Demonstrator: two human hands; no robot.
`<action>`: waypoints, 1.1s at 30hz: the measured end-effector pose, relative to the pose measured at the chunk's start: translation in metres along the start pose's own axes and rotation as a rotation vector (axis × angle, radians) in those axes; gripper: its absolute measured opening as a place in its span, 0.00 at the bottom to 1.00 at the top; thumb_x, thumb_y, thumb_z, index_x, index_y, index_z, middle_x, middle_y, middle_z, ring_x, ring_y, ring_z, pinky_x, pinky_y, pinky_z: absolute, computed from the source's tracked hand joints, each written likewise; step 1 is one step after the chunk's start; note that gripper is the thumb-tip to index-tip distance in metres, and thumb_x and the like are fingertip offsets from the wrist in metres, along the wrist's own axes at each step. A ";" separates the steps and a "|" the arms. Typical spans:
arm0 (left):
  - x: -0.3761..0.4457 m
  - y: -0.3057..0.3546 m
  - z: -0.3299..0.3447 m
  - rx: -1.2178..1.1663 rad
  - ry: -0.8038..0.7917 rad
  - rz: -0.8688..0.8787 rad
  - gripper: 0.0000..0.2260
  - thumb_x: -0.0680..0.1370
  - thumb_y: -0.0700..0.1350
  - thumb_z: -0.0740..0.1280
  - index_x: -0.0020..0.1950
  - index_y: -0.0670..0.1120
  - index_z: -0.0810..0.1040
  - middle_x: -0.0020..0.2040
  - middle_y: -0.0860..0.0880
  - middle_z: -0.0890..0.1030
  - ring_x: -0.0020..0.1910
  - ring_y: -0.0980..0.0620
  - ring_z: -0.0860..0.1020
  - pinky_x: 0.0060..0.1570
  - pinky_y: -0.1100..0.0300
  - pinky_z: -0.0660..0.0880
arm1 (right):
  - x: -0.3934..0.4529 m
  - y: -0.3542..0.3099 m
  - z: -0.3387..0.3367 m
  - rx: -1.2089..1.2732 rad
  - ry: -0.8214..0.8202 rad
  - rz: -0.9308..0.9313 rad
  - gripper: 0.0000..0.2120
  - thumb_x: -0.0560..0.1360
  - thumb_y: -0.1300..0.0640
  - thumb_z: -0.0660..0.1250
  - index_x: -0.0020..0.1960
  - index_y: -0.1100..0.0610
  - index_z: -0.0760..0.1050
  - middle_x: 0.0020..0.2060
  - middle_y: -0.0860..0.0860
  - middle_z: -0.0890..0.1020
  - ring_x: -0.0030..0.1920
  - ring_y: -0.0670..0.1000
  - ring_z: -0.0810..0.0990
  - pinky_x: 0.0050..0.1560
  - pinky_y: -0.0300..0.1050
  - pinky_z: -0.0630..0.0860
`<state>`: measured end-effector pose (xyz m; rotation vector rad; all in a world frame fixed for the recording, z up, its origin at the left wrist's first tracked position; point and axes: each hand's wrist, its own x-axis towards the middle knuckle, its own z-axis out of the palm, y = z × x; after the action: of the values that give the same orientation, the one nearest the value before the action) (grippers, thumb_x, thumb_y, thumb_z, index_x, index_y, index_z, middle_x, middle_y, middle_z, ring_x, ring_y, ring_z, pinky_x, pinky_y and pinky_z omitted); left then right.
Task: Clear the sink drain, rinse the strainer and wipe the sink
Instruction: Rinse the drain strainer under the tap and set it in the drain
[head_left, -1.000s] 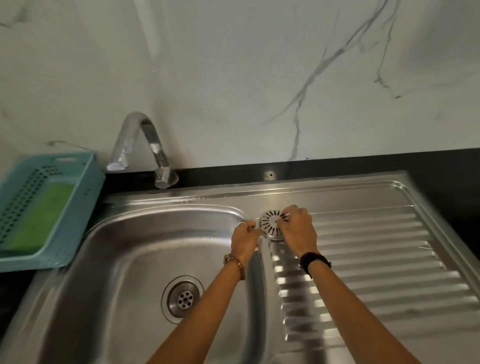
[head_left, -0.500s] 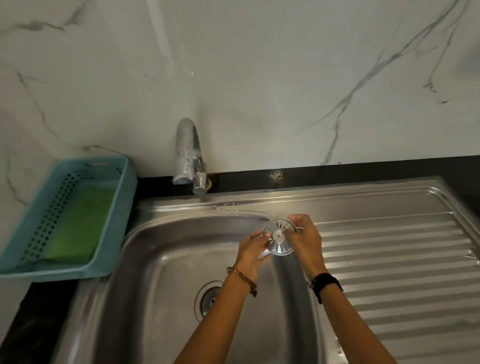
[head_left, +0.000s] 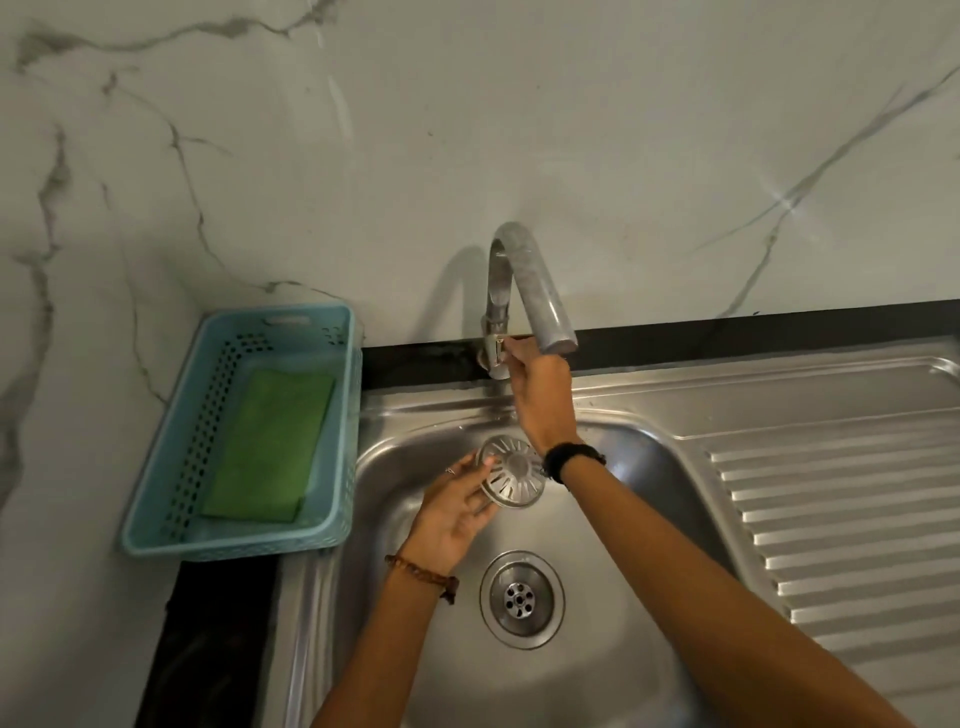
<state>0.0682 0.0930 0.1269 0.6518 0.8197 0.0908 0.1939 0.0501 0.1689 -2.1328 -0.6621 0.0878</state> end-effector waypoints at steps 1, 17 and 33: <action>0.001 0.000 0.000 0.002 -0.009 -0.008 0.05 0.74 0.36 0.66 0.47 0.44 0.78 0.40 0.48 0.85 0.42 0.53 0.82 0.37 0.61 0.80 | 0.002 0.002 0.002 -0.051 -0.025 -0.004 0.13 0.78 0.61 0.60 0.60 0.63 0.74 0.53 0.59 0.80 0.44 0.50 0.78 0.37 0.27 0.69; 0.014 -0.014 -0.008 -0.065 0.008 -0.201 0.06 0.77 0.34 0.60 0.44 0.41 0.75 0.42 0.43 0.80 0.43 0.49 0.78 0.51 0.52 0.74 | -0.115 0.063 -0.004 -0.234 -0.162 -0.078 0.19 0.76 0.51 0.64 0.65 0.55 0.70 0.62 0.53 0.74 0.59 0.54 0.77 0.55 0.50 0.79; -0.019 -0.011 0.013 0.393 -0.059 0.238 0.16 0.76 0.35 0.62 0.62 0.46 0.71 0.55 0.44 0.79 0.51 0.48 0.79 0.43 0.62 0.79 | -0.129 0.052 -0.024 0.652 -0.103 0.456 0.04 0.76 0.66 0.62 0.47 0.60 0.74 0.50 0.57 0.79 0.48 0.55 0.78 0.54 0.50 0.76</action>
<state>0.0618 0.0720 0.1397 1.1180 0.7057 0.1268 0.1128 -0.0546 0.1215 -1.6061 -0.1490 0.5829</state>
